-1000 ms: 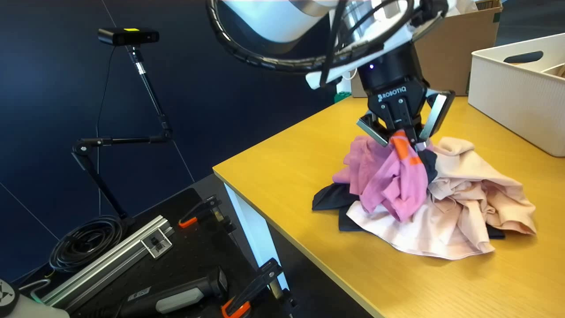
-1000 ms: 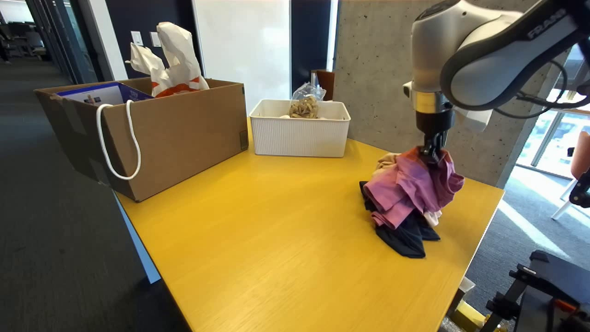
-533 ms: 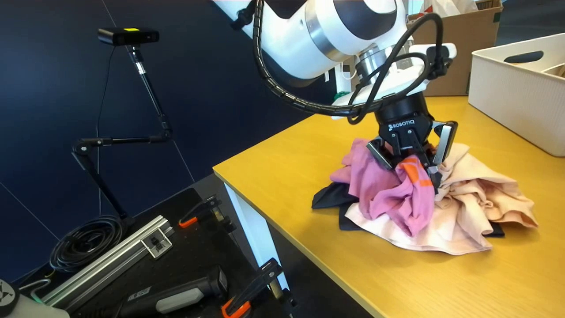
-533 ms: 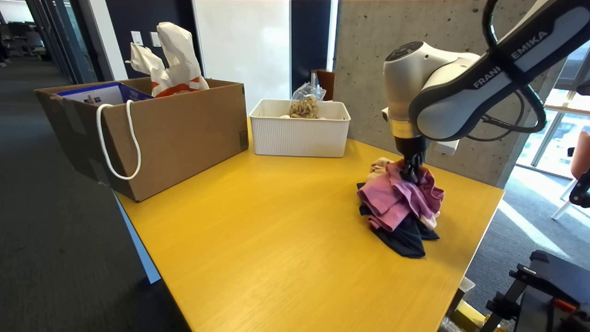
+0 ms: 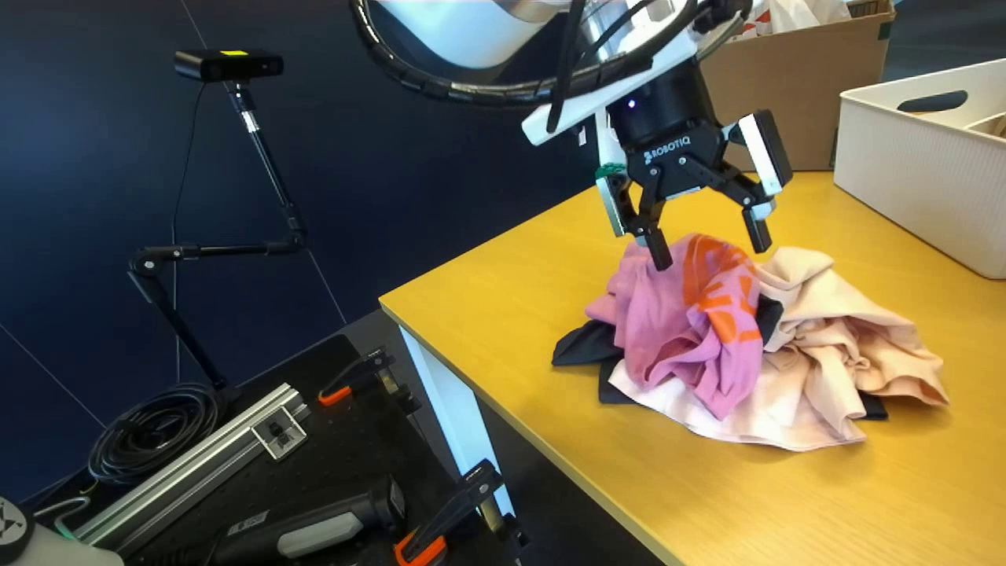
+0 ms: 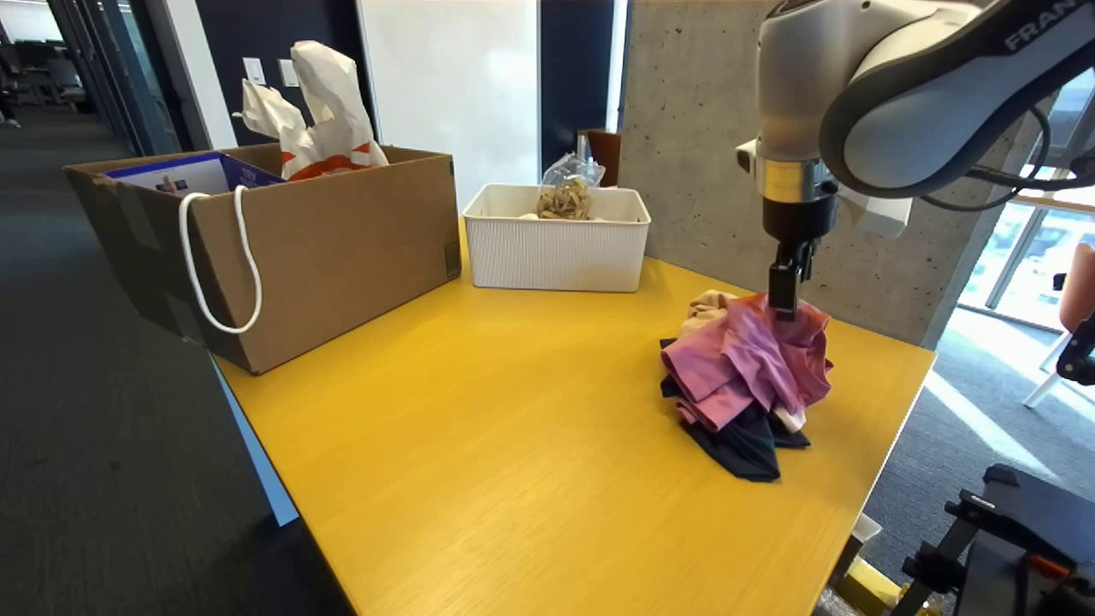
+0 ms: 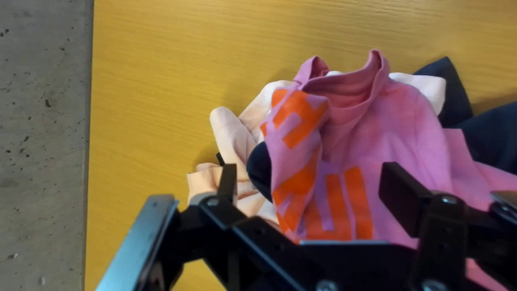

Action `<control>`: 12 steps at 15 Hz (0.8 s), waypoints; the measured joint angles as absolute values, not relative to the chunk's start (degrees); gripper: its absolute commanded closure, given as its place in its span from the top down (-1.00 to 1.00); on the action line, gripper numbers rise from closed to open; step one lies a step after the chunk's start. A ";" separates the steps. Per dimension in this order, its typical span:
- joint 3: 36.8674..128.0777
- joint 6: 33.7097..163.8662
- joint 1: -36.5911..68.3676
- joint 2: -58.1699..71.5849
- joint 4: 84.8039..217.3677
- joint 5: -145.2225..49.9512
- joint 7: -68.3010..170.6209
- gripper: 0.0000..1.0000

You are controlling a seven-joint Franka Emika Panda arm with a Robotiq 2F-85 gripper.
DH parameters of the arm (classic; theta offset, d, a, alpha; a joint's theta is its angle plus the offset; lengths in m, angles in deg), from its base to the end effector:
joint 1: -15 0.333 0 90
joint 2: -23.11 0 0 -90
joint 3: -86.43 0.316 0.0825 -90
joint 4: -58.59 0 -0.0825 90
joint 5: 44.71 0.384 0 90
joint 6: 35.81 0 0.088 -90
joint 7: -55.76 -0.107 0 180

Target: Pile all the clothes together

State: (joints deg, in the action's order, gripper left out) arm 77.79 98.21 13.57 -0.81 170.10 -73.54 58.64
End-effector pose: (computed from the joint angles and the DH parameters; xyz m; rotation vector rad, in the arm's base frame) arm 0.6087 -0.1118 0.2682 2.7084 0.3346 -0.1035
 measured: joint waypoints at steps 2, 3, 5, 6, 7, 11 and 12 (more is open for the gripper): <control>77.79 98.84 12.83 0.37 170.33 -73.53 60.66 1.00; 77.81 99.82 12.23 0.22 170.27 -73.46 62.11 1.00; 78.09 104.15 10.63 -1.12 170.24 -72.95 66.78 1.00; 78.32 106.43 9.86 -2.30 170.08 -72.40 69.12 1.00; 78.76 108.47 9.04 -3.72 169.77 -71.57 71.62 1.00; 82.80 114.93 5.21 -10.00 167.62 -66.82 83.48 1.00; 83.81 115.83 4.44 -11.51 166.83 -66.37 85.94 1.00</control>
State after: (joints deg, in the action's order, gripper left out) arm 83.81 115.83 4.44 -11.51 166.83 -66.38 85.94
